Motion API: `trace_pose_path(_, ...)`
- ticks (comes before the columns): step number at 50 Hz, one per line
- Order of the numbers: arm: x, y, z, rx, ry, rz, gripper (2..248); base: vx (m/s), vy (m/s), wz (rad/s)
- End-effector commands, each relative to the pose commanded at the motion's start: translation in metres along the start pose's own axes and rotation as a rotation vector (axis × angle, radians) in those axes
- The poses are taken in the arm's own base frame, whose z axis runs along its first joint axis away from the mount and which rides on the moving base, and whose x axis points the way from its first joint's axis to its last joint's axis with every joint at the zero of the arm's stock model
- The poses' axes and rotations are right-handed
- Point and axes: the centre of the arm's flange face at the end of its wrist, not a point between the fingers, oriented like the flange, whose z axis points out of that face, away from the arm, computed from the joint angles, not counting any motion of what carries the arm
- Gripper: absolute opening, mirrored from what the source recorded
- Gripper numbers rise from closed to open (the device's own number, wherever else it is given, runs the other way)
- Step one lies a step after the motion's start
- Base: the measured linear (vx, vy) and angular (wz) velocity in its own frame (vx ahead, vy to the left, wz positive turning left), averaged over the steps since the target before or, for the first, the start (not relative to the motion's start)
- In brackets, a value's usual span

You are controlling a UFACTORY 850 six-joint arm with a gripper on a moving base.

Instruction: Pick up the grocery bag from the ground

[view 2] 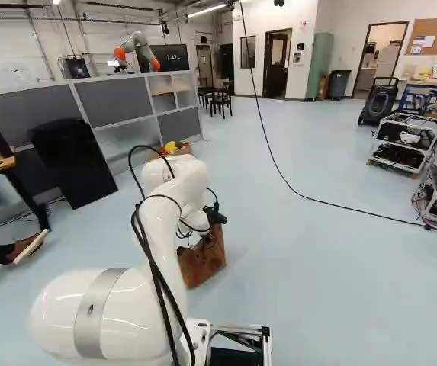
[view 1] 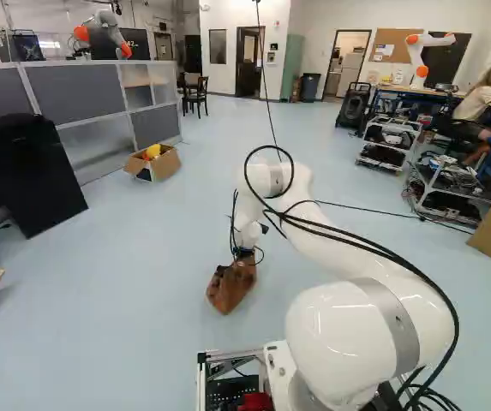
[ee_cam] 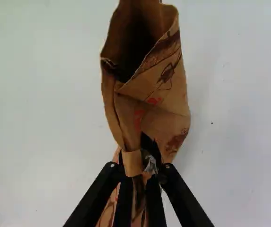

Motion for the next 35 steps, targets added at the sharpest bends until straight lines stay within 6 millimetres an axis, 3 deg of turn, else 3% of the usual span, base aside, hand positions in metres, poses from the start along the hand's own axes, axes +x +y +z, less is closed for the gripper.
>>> trace_pose_path(35, 0.016, -0.013, -0.048, 0.006, 0.009, 0.0, 27, 0.0, 0.0, 0.0)
